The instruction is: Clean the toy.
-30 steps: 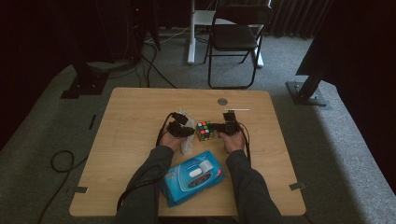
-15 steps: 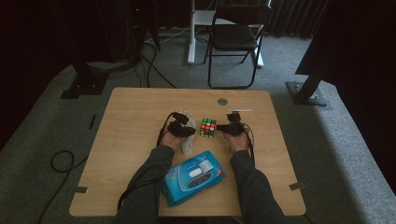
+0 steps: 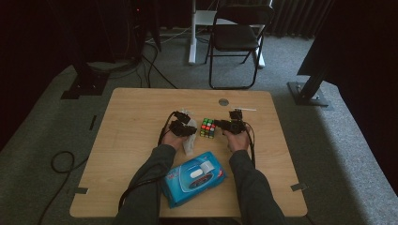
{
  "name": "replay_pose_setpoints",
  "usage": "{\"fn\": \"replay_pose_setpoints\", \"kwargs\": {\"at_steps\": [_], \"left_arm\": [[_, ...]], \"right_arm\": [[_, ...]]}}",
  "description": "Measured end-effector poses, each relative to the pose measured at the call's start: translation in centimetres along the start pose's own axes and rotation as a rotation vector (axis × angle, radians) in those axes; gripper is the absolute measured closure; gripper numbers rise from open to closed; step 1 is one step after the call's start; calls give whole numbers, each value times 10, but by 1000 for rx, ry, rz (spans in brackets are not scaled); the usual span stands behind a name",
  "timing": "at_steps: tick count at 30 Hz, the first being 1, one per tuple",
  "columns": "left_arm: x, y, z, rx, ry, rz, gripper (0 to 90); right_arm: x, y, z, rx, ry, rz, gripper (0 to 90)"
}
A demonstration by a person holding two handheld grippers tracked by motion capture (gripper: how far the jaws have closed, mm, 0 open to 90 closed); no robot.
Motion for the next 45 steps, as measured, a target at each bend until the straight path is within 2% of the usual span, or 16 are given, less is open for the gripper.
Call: {"fn": "replay_pose_setpoints", "kwargs": {"at_steps": [2,5,8,10,13,18,24,27,31,36,40,45], "left_arm": [[0,1,-1,4,3,-3,807],[0,2,-3,3,8,-3,807],[2,1,-3,2,3,-11,807],[5,0,-1,3,-6,-17,808],[8,-2,1,3,-11,-23,811],[11,-4,1,-8,-23,-32,840],[11,-5,3,-12,-19,-28,879],[13,-8,2,-37,-42,-16,887],[13,-14,-1,-59,-32,-9,892],[12,-19,-3,-87,-46,-2,892],[4,-22,-2,-101,-23,16,892],[-5,-20,4,-105,-5,65,892]], "right_arm": [[4,5,0,21,-19,11,562],[5,14,2,54,-22,25,554],[7,16,3,66,-11,-8,591],[11,18,4,81,-27,-28,620],[14,18,5,93,-46,-30,636],[22,21,8,137,-69,-80,661],[26,19,11,155,-94,-86,691],[28,19,13,168,-108,-94,698],[29,20,14,175,-111,-109,699],[31,20,15,184,-115,-116,700],[31,20,15,178,-108,-110,699],[32,23,16,163,-106,-90,693]]}}
Point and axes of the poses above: each handheld gripper's, and its own axes: y roughly forward along the jaws, z roughly out of its underside, x roughly to its left, the point moved 6 cm from there along y, roughly forward along the jaws, and after that the axes turned 8 degrees about y, right-handed, at the moved point
